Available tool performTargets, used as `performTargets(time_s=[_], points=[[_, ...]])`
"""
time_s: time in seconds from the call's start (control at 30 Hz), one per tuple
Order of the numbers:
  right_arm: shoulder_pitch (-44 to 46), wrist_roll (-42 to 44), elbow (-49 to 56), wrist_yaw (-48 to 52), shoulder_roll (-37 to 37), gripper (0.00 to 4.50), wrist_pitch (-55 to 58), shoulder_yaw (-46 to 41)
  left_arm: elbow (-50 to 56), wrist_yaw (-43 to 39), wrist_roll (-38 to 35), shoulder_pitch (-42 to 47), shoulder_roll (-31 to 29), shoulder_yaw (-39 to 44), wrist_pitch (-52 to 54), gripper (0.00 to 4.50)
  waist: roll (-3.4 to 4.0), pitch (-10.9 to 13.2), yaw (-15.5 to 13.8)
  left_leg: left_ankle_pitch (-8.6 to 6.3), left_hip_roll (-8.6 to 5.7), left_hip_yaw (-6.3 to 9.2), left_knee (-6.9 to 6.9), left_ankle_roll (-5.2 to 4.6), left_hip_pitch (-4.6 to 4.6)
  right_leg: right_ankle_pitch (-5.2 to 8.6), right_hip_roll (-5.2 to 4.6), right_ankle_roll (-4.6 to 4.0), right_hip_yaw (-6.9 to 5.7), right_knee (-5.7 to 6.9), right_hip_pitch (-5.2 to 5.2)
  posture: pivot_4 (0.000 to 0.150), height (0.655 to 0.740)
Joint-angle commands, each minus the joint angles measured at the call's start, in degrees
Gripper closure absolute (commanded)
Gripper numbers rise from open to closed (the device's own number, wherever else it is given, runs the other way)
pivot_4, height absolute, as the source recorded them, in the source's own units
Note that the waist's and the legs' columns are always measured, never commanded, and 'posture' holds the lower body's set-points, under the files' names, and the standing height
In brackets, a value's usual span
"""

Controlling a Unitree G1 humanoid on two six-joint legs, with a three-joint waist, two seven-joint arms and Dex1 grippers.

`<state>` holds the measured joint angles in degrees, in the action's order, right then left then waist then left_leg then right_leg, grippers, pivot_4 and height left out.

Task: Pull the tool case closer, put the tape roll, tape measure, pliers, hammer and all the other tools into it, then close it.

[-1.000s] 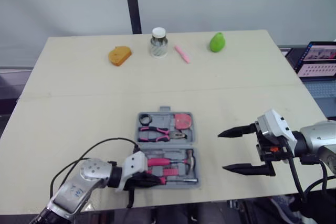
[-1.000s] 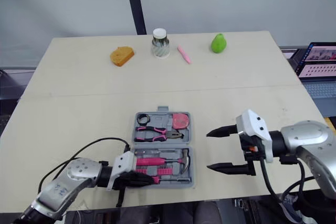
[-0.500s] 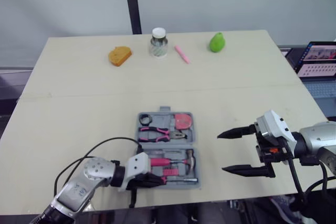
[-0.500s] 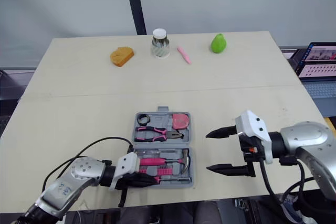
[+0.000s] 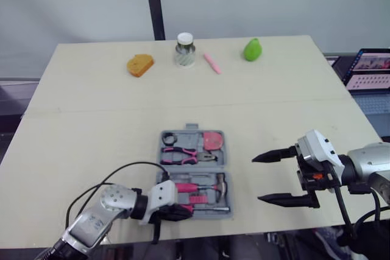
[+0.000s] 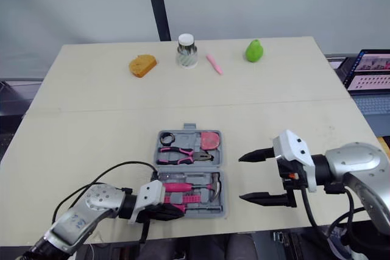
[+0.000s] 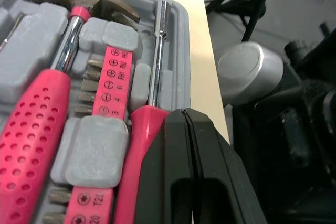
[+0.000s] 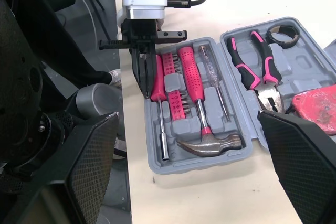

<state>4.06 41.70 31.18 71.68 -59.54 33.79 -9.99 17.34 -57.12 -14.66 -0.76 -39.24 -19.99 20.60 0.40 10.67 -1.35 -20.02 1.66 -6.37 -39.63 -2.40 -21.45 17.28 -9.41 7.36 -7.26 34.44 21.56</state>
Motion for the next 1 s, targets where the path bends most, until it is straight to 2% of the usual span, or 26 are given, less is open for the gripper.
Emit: performTargets(time_s=[0.03, 0.23, 1.0], points=[[0.0, 1.2, 1.5, -0.2, -0.7, 0.00, -0.1, -2.8, 1.9, -1.7, -4.6, -1.4, 0.0, 2.7, 2.3, 4.46, 0.00, 0.0, 0.0, -0.01, 0.00, 0.00, 0.01, 0.01, -0.01, 0.00, 0.00, -0.01, 0.00, -0.01, 0.01, 0.150, 0.7400], [0.2, 1.1, 1.3, -0.3, -0.6, 0.00, -0.2, -2.4, 3.3, -2.0, -6.5, -1.0, -0.8, 5.5, 4.1, 4.46, -0.01, 0.0, 0.0, -0.02, -0.02, 0.00, 0.02, -0.01, -0.03, 0.00, 0.02, 0.00, -0.17, -0.04, 0.01, 0.150, 0.7400], [-0.6, 0.5, 0.7, 0.6, -1.0, 0.00, -1.1, -2.8, -2.2, -0.1, 4.5, 0.0, -1.1, 0.1, -0.1, 4.46, -0.01, 0.0, 0.0, -0.06, -0.03, -0.03, 0.11, -0.02, -0.02, 0.00, 0.06, 0.01, -0.33, -0.16, 0.01, 0.150, 0.7400]])
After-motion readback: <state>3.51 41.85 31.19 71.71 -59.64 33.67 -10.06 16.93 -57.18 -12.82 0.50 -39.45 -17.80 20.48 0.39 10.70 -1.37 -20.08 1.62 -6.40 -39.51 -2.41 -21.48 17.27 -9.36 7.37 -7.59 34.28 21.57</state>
